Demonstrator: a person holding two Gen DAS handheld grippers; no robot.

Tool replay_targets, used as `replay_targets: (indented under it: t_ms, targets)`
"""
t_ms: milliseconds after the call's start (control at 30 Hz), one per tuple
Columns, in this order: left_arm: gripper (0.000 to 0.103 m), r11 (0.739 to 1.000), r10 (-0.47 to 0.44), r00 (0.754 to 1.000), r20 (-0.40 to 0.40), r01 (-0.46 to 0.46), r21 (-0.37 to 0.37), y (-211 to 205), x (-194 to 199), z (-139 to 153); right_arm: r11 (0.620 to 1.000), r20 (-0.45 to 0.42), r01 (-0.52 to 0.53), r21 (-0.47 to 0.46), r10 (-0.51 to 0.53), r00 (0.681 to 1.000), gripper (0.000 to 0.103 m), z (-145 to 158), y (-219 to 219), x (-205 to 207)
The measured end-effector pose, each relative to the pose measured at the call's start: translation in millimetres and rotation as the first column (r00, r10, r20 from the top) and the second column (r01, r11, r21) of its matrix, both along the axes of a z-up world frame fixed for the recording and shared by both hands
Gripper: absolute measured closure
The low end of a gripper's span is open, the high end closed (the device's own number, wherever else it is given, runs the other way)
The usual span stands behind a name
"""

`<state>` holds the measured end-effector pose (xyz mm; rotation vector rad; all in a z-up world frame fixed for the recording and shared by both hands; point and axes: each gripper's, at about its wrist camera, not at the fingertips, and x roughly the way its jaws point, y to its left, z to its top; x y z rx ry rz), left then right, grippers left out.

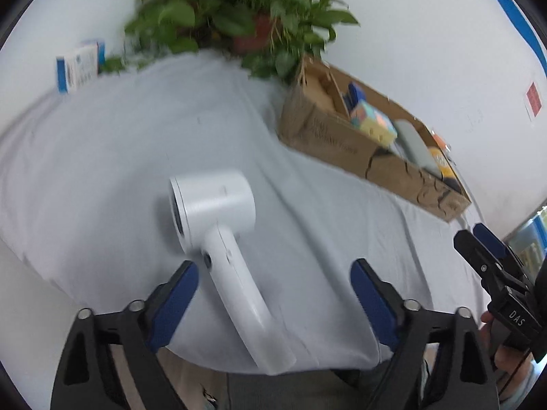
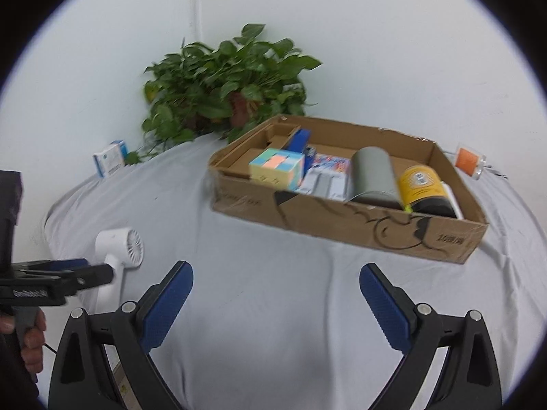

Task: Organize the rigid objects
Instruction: 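Grasp the white hair dryer handle with the left gripper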

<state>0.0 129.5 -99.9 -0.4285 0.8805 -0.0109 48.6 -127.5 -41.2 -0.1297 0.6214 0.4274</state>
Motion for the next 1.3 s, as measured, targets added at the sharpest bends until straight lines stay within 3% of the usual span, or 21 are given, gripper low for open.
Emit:
replay_targets:
  t_ms: [100,167,200,367,533,633,700,800,900,967,1100,1167,1300]
  targets:
    - [0.034,1.0,-0.004,1.0,-0.029,0.003,-0.014,-2.4,4.3,-18.6,0.999,-0.03,-0.042,-0.012,0.042,0.999,0.005,-9.8,10.1,-3.2]
    - [0.055,1.0,-0.002,0.999,-0.032,0.002,-0.023,-2.8,8.6,-25.3,0.998,-0.048,-0.064,-0.022,0.063,0.997,0.005,-15.8,14.3,-4.6]
    - [0.058,0.999,-0.018,0.999,-0.029,0.017,-0.033,-3.7,11.7,-28.2,0.997,-0.057,-0.071,-0.023,0.07,0.996,0.005,-18.2,14.6,-5.0]
    - [0.063,0.997,-0.072,0.997,-0.025,0.073,0.009,-19.7,34.0,-23.0,0.997,-0.101,-0.077,0.014,0.078,0.992,0.005,-28.3,4.8,-3.9]
    - [0.065,0.988,-0.156,0.987,-0.03,0.155,-0.016,-46.4,61.8,-17.8,0.999,-0.124,-0.045,0.03,0.049,0.991,0.005,-35.6,-13.7,2.5]
    - [0.066,0.978,-0.198,0.98,-0.032,0.195,-0.072,-74.3,77.1,-17.0,1.0,-0.129,-0.013,0.024,0.016,0.991,0.005,-36.5,-33.3,3.7]
    - [0.066,0.962,-0.25,0.968,-0.032,0.244,-0.122,-96.1,85.9,-17.0,0.999,-0.115,0.03,0.032,-0.026,0.993,0.005,-36.6,-56.6,-0.3]
    - [0.065,0.915,-0.367,0.93,-0.036,0.354,-0.193,-141.1,98.8,-18.2,0.994,-0.108,0.077,0.075,-0.068,0.992,0.005,-37.7,-94.7,-11.7]
    - [0.053,0.89,-0.42,0.907,-0.044,0.402,-0.216,-169.4,109.0,-19.5,0.995,-0.085,0.055,0.085,-0.048,0.995,0.005,-37.7,-110.0,-23.5]
    - [0.048,0.885,-0.424,0.904,-0.055,0.401,-0.235,-179.2,116.7,-22.7,0.996,-0.083,0.032,0.084,-0.025,0.996,0.014,-39.1,-109.8,-25.2]
    - [0.05,0.885,-0.434,0.899,-0.048,0.416,-0.207,-185.6,120.5,-20.3,0.997,-0.176,-0.02,0.077,0.033,0.984,0.033,-56.9,-96.1,-12.2]
    - [0.062,0.884,-0.434,0.9,-0.046,0.416,-0.211,-185.3,118.4,-20.8,0.996,-0.203,-0.058,0.068,0.071,0.977,0.046,-64.1,-86.0,-10.8]
    - [0.063,0.876,-0.428,0.902,-0.051,0.401,-0.268,-174.9,112.3,-26.9,0.987,-0.241,-0.152,0.052,0.16,0.957,0.05,-76.1,-58.4,-12.2]
